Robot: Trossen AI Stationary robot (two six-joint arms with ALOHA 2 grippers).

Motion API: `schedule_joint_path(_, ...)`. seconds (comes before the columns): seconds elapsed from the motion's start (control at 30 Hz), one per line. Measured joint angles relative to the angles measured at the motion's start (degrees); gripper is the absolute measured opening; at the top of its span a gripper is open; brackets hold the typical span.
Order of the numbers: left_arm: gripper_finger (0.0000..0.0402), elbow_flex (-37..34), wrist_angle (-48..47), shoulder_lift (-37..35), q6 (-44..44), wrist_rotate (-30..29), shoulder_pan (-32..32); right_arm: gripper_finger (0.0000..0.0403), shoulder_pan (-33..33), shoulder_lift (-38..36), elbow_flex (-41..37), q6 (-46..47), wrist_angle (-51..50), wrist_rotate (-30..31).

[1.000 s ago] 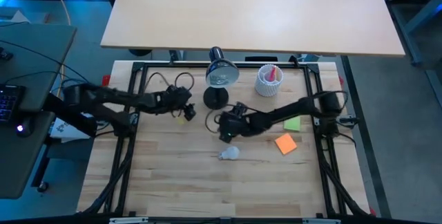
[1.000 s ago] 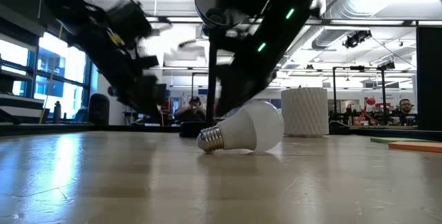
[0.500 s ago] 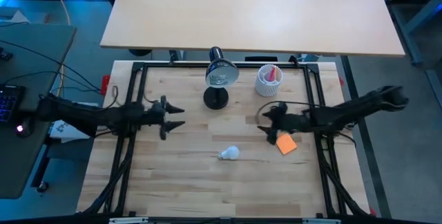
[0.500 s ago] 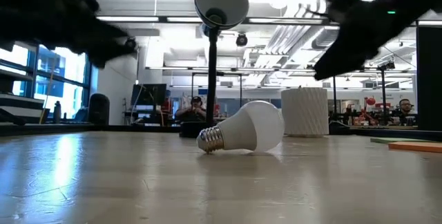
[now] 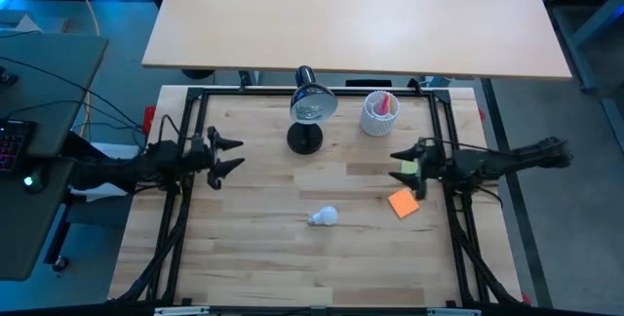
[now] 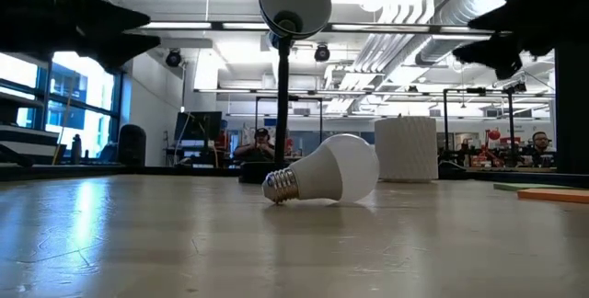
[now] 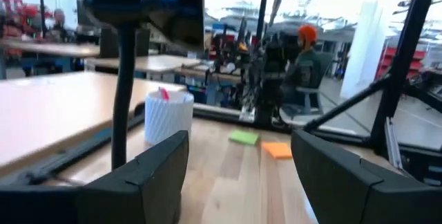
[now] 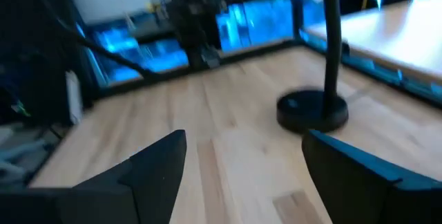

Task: Screw lightbulb
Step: Return to Home Position

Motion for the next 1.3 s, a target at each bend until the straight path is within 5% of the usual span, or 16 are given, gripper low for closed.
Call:
schedule_joint_path(0.23, 0.0252, 0.0, -7.5, -2.3, -2.5, 0.0, 0.3, 0.0286, 0.0, -16.6, -0.3, -1.6, -9.3, -0.4)
schedule_joint_path(1.0, 0.0252, 0.0, -10.0, 0.8, -3.5, 1.2, 0.3, 0.028, -0.3, -16.3, -6.7, 1.7, -2.4, -1.6)
schedule_joint_path(1.13, 0.0243, 0.0, -10.2, 1.5, -0.1, 6.7, 0.3, 0.0227, -0.8, -16.3, -6.7, 0.5, -2.2, -8.1)
schedule_joint_path(1.3, 0.0167, 0.0, -9.9, 1.4, 2.3, 8.8, 0.3, 0.0095, -2.6, -16.3, -6.7, -3.2, -2.0, -15.1)
